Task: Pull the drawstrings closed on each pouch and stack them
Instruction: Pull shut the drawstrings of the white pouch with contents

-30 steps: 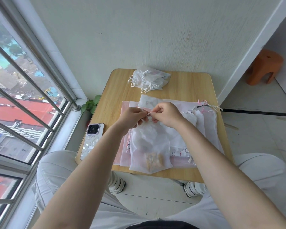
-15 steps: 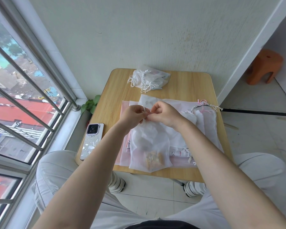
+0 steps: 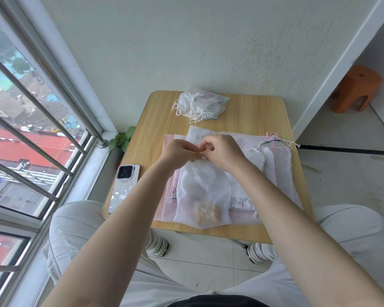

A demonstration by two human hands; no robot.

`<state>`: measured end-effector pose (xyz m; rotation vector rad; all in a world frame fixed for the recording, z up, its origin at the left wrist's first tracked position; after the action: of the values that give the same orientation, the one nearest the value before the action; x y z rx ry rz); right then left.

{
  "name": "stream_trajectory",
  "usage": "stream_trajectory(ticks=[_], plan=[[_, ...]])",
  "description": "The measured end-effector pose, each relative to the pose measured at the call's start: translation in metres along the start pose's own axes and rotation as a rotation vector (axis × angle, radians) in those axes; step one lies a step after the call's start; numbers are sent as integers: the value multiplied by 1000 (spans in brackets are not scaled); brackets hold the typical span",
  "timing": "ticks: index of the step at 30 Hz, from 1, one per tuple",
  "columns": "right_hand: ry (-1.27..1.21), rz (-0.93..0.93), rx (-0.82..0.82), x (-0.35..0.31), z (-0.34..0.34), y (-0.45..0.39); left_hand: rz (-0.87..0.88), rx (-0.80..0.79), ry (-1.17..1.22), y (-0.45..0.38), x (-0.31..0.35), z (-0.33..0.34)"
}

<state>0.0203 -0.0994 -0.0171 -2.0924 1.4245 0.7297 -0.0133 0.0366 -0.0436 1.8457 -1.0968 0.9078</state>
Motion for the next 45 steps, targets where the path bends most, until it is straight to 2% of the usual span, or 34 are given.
stream_trajectory(ticks=[6, 9, 12, 15, 17, 20, 24, 29, 36, 40, 42, 45], plan=[[323, -115, -130, -8, 11, -3, 62, 60, -7, 1, 6, 1], [335, -92, -184, -8, 11, -4, 148, 70, -107, 0, 10, 2], [139, 80, -293, 3, 14, -4, 307, 94, -236, 4, 19, 3], [-261, 327, -357, 17, 18, 2, 411, 112, -304, 9, 23, 6], [-440, 438, -363, 24, 21, 5, 442, 144, -340, 10, 21, 5], [-552, 517, -342, 30, 23, 5, 494, 202, -330, 12, 19, 2], [-579, 546, -298, 35, 22, 4, 484, 242, -261, 17, 13, 1], [-628, 542, -276, 34, 23, 4, 392, 307, -312, 11, 10, -3], [-527, 499, -177, 36, 14, 2, 191, 140, -213, 3, 0, 2], [-444, 466, -131, 38, 14, 1, 143, 10, -207, 3, 3, 10], [-383, 439, -90, 41, 11, 0, 163, -27, -296, 4, 5, 10], [-187, 337, 110, 50, -6, -7, 251, -91, -565, 5, 4, 7]])
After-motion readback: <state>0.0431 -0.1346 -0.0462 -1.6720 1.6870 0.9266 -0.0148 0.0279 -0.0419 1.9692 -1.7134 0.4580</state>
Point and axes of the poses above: each hand's wrist, its own y-axis away from the middle knuckle, its own z-axis out of the palm, x = y × z, the point moved 7 cm from there along -y, towards the middle knuckle, and after that the axes turned 8 degrees about x, right-handed, at the moved point
